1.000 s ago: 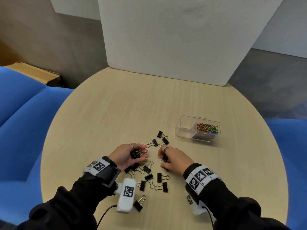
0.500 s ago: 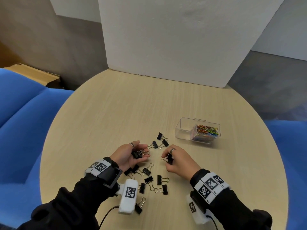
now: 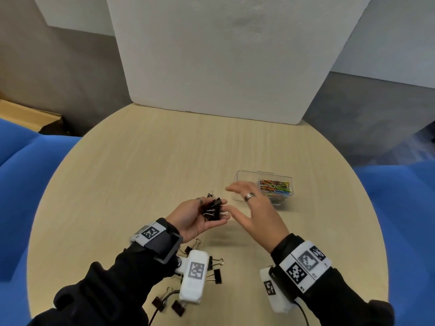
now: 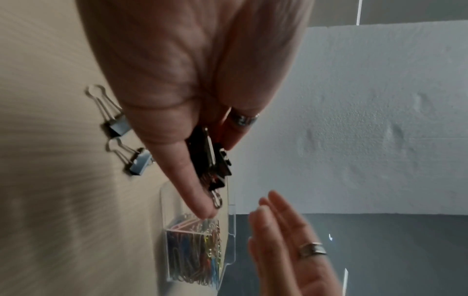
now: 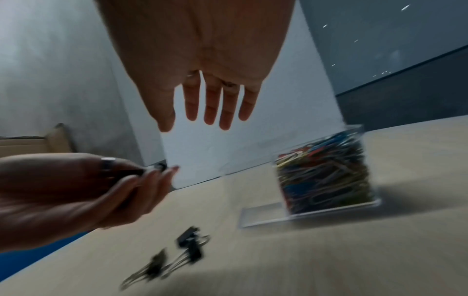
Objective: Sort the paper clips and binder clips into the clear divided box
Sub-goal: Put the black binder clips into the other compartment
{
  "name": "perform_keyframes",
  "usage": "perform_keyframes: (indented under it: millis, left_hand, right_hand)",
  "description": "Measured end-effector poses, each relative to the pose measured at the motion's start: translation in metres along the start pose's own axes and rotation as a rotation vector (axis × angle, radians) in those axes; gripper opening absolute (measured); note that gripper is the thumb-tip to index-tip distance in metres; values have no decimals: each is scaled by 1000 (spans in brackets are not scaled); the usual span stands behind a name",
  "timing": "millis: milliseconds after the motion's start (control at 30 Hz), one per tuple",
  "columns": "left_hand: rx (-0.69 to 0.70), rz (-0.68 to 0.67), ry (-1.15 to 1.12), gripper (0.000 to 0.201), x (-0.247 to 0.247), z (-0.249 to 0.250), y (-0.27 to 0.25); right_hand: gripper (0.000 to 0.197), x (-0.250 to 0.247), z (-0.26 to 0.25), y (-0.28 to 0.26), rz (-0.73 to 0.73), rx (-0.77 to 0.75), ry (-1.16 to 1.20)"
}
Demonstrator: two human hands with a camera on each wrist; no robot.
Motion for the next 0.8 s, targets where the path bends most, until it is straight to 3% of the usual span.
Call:
perform_keyframes:
  millis: [100,267,367,567,800]
  left_hand:
    - [-8,-10,55,31,14,7,7]
    - [19,-20,124,31,48,25,24]
    - [-3,32,123,29,63,33,39]
    - [-35,139,114,18,74,42,53]
    - [-38,184,63,15,70,46,51]
  right_hand:
    - [51,-31,31,5,72,161,-108]
    - [91,-55,78,21,-167,421,-424]
    - [84,-57,86,30,-257,452,-435]
    - [71,-58,86,36,-256,380,-579]
    - [74,-52,94,34,-271,370,-677]
Point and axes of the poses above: each hand's wrist, its own y-axis towards the middle knuckle, its own x-axis out of the palm, z = x × y, the point moved 5 cm from there along y, towards the middle knuckle, and after that the axes turned 14 degrees about y, right-handed, at the moved point
